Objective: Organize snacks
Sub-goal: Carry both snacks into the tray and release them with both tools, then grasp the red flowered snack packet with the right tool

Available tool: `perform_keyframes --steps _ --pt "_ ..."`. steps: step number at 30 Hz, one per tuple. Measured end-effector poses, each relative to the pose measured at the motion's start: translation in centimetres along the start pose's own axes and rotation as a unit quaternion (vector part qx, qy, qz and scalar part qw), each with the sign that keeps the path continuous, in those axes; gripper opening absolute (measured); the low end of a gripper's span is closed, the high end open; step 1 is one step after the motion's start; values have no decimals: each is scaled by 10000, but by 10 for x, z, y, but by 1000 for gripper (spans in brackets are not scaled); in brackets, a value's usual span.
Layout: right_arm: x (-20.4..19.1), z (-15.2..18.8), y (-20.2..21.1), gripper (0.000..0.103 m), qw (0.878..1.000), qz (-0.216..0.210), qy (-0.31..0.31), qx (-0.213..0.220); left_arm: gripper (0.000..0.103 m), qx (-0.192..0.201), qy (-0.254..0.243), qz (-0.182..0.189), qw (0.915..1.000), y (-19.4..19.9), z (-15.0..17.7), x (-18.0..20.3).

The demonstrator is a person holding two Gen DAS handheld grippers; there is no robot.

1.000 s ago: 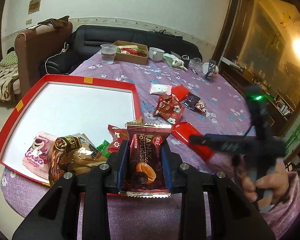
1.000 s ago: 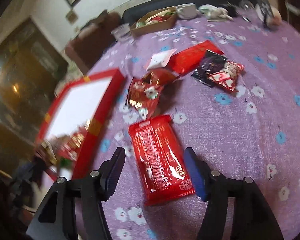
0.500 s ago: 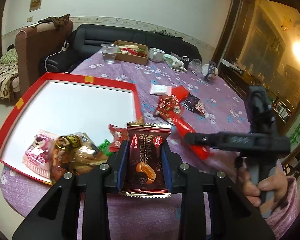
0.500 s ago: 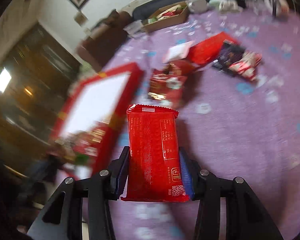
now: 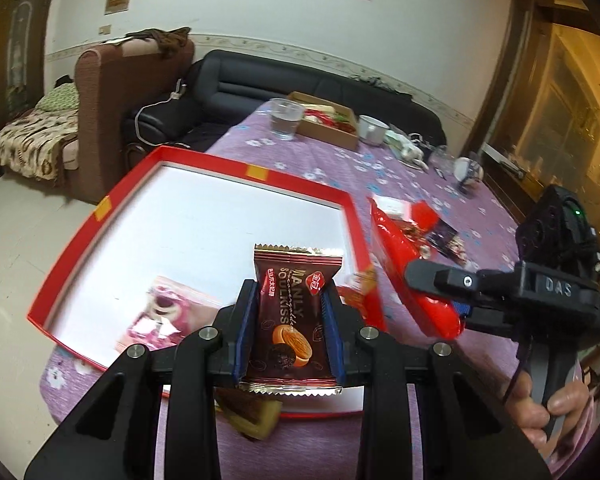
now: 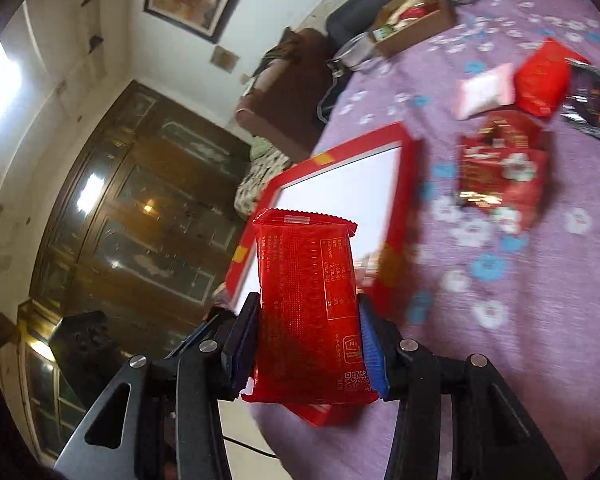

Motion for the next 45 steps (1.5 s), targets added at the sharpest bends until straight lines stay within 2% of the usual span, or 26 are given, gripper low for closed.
perform_keyframes --steps 7,16,20,26,28,30,32,35,38,39,41,45 --pt "-19 -1 -46 47 9990 109 323 -297 29 -12 129 -212 9997 -9 -5 -22" --pt "-23 -1 -70 47 9961 429 665 -400 29 -97 232 -436 9987 -25 -7 -40" --pt "-24 2 -82 47 9927 698 862 -472 29 -216 342 -564 9976 -34 -4 -48" --pt "-38 6 -90 54 9745 1339 1780 -282 54 -255 436 -838 9952 -36 -2 -55" --pt "-42 2 -81 54 9725 1309 1923 -129 68 -198 480 -893 9946 -33 -4 -57" --pt "-41 -7 -64 56 9756 1133 1879 130 71 -125 527 -878 9947 -29 -5 -58" --pt "-34 -19 -40 59 9764 1129 1783 464 71 -56 529 -918 9944 -26 -8 -57" --pt "-9 -35 1 62 9747 1365 1515 909 72 119 429 -964 9943 -18 -12 -49" --pt "28 -45 42 67 9600 2079 1286 1367 72 252 297 -919 9950 -12 -15 -39" --pt "40 -46 50 68 9545 2326 1208 1423 72 271 240 -888 9954 -11 -15 -34" --pt "57 -50 53 68 9521 2556 1022 1331 73 278 99 -813 9963 -9 -15 -24" --pt "76 -50 40 68 9573 2588 774 1027 73 246 -158 -704 9971 -6 -11 -5"
Point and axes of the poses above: each gripper's, at about its wrist camera, not at the fingertips, and y roughly against the way its jaws point, x to its right, z to its underside, the point moved 5 cm from there along -y, roughly the way its jaws point, and after that the axes turned 3 degrees about -z, right-handed, at the moved point
